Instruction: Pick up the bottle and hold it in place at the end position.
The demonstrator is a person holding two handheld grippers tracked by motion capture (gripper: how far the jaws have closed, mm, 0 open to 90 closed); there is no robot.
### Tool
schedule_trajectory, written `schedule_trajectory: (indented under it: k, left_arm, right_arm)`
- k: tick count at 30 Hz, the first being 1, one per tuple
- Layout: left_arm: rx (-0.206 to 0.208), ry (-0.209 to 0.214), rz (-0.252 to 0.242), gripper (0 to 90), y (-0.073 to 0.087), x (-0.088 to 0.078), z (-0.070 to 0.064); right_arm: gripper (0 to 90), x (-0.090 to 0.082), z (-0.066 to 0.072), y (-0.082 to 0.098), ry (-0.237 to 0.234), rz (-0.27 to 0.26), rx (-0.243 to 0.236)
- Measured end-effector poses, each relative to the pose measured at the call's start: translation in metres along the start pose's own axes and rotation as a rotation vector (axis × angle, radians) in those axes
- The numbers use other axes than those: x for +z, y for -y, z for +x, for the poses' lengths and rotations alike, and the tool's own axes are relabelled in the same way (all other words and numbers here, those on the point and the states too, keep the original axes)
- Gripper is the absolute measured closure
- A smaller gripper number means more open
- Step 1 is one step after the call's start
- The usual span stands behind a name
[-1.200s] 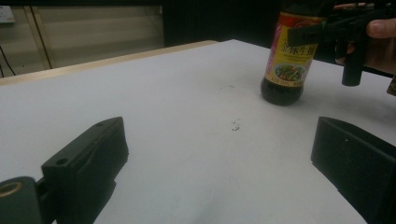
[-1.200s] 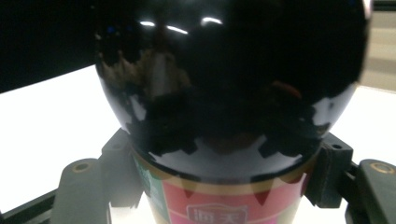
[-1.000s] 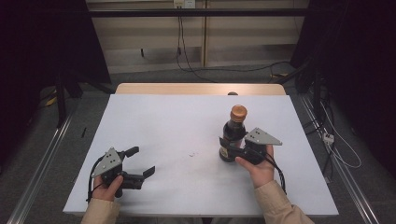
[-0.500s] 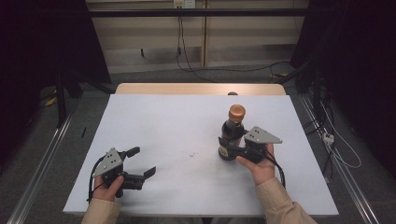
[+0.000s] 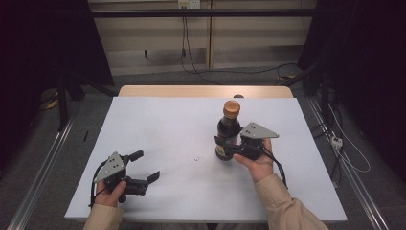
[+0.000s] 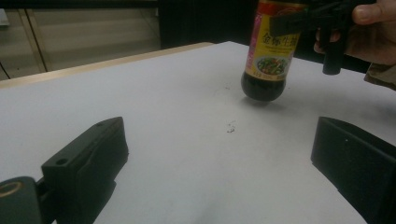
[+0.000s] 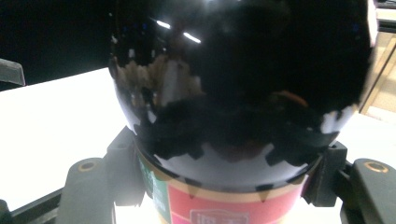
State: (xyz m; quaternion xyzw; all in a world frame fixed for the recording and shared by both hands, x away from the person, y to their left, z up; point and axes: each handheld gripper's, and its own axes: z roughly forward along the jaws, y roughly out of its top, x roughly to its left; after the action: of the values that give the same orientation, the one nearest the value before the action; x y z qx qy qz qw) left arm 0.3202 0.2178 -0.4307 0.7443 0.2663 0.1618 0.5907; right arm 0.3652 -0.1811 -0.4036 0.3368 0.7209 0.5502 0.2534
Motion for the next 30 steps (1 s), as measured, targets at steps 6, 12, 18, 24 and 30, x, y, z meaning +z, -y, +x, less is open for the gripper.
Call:
schedule_trajectory:
  k: [6, 12, 18, 24, 30]
  left_arm:
    - [0.004, 0.009, 0.003, 3.5, 0.000, 0.001, 0.000]
    - [0.000, 0.010, -0.001, 3.5, 0.000, 0.000, 0.000]
    - [-0.001, 0.015, 0.001, 3.5, 0.001, 0.001, 0.000]
    - [0.002, 0.014, 0.004, 3.5, 0.001, 0.001, 0.000]
    - [-0.002, 0.008, -0.001, 3.5, 0.001, 0.001, 0.000]
  right_arm:
    - [30.4, 0.015, 0.003, -0.003, -0.018, 0.010, -0.010]
    - [30.3, 0.030, 0.004, -0.006, -0.023, 0.019, -0.016]
    - [30.3, 0.040, 0.002, -0.008, -0.032, 0.016, -0.014]
    - [30.3, 0.050, -0.002, -0.009, -0.033, 0.024, -0.006]
    - [30.3, 0.059, -0.003, -0.012, -0.047, 0.008, -0.013]
